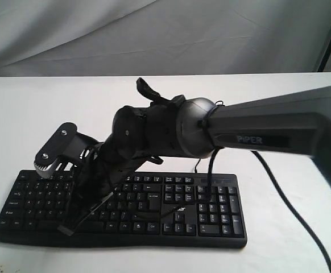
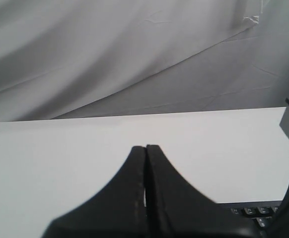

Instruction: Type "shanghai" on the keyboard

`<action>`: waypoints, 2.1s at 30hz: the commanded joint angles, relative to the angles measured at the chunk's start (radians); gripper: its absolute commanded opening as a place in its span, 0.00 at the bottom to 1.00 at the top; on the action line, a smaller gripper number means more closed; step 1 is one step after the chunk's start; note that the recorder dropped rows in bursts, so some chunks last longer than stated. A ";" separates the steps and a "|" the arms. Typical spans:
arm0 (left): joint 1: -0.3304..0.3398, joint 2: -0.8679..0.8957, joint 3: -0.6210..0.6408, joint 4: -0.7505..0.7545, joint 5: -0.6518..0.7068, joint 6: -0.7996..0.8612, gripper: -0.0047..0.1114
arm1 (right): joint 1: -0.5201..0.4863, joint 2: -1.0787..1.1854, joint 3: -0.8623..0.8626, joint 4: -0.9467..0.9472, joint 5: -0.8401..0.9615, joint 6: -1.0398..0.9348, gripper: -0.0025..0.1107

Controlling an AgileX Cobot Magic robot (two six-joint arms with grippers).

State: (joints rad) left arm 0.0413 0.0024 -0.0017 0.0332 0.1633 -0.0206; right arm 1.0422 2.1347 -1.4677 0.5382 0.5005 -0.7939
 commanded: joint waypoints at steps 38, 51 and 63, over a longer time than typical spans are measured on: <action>-0.006 -0.002 0.002 -0.007 -0.009 -0.002 0.04 | 0.030 0.072 -0.076 -0.159 0.053 0.128 0.02; -0.006 -0.002 0.002 -0.007 -0.009 -0.002 0.04 | 0.030 0.072 -0.076 -0.173 0.040 0.128 0.02; -0.006 -0.002 0.002 -0.007 -0.009 -0.002 0.04 | 0.030 0.091 -0.076 -0.169 0.024 0.122 0.02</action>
State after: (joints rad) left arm 0.0413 0.0024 -0.0017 0.0332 0.1633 -0.0206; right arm 1.0719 2.2229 -1.5388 0.3712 0.5332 -0.6660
